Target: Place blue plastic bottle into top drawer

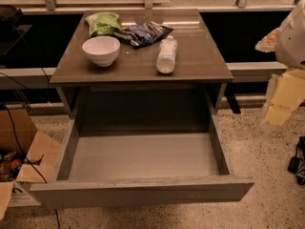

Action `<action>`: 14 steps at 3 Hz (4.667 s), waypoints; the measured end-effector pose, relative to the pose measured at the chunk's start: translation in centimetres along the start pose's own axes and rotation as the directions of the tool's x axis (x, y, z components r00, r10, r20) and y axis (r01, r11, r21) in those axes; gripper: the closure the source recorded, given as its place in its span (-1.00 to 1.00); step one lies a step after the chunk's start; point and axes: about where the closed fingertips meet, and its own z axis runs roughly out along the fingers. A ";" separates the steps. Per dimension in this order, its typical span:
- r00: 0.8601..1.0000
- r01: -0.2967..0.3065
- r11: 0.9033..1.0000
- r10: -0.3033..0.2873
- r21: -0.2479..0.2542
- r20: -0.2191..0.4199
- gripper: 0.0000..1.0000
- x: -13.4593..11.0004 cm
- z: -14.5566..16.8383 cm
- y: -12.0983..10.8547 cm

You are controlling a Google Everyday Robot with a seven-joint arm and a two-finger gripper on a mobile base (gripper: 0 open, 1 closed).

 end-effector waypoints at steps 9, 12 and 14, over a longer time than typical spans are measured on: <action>0.880 -0.145 0.983 0.179 -0.110 0.440 -1.00 -13.4 9.7 -9.2; 0.754 -0.362 0.920 0.383 -0.150 0.533 -1.00 -16.5 17.8 -16.6; 0.721 -0.421 0.885 0.460 -0.200 0.518 -1.00 -18.7 23.4 -20.8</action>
Offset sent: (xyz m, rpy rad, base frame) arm 0.0192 0.0370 -0.0170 0.2095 0.0141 -0.0296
